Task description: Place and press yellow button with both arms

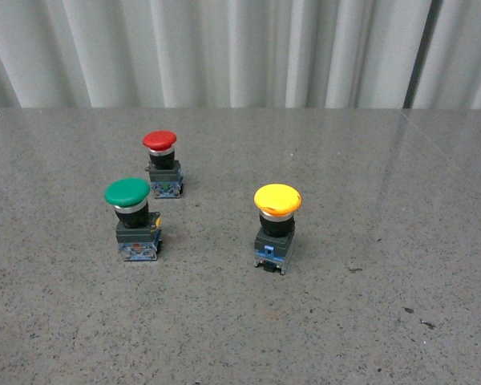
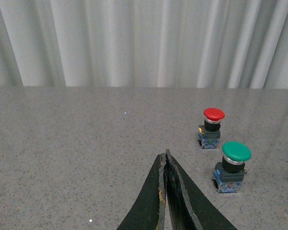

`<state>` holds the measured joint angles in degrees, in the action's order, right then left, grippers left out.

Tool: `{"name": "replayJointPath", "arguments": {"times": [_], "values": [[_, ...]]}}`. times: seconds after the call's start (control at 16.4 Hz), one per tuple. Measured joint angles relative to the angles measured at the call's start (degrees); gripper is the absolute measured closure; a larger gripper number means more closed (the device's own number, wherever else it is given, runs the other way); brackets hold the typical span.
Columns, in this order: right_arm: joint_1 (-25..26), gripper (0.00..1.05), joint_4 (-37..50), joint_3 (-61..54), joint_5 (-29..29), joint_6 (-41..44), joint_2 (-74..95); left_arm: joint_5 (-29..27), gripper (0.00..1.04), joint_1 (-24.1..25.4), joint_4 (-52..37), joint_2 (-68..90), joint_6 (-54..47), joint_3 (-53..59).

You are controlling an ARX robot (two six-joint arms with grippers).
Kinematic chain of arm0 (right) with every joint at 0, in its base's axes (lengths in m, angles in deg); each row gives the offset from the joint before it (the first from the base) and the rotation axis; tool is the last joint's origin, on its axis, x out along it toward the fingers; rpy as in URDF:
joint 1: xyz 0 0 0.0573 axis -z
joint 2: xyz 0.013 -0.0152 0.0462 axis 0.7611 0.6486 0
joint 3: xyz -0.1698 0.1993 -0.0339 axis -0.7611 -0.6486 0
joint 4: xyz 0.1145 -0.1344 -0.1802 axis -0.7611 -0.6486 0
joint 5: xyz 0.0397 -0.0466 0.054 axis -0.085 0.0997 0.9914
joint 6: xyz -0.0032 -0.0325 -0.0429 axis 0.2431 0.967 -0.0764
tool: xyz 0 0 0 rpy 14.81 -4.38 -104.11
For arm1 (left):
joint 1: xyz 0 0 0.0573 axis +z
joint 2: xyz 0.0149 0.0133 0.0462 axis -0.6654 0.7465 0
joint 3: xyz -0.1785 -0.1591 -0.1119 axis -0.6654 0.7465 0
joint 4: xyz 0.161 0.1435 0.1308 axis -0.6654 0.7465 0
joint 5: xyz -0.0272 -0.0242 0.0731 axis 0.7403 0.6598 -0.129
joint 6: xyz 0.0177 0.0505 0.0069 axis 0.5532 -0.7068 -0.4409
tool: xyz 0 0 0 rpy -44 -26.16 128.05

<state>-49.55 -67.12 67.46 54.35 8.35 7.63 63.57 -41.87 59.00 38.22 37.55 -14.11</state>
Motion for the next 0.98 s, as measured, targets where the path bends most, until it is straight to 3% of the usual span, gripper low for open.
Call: {"name": "replayJointPath", "arguments": {"times": [0.12, 0.24, 0.98], "values": [[0.0, 0.06, 0.0, 0.0, 0.0, 0.0, 0.0, 0.0, 1.03, 0.0, 0.3, -1.7, 0.0, 1.1], [0.0, 0.06, 0.0, 0.0, 0.0, 0.0, 0.0, 0.0, 1.03, 0.0, 7.4, -9.2, 0.0, 2.6], [0.0, 0.06, 0.0, 0.0, 0.0, 0.0, 0.0, 0.0, 1.03, 0.0, 6.4, -12.6, 0.0, 5.6]]}}
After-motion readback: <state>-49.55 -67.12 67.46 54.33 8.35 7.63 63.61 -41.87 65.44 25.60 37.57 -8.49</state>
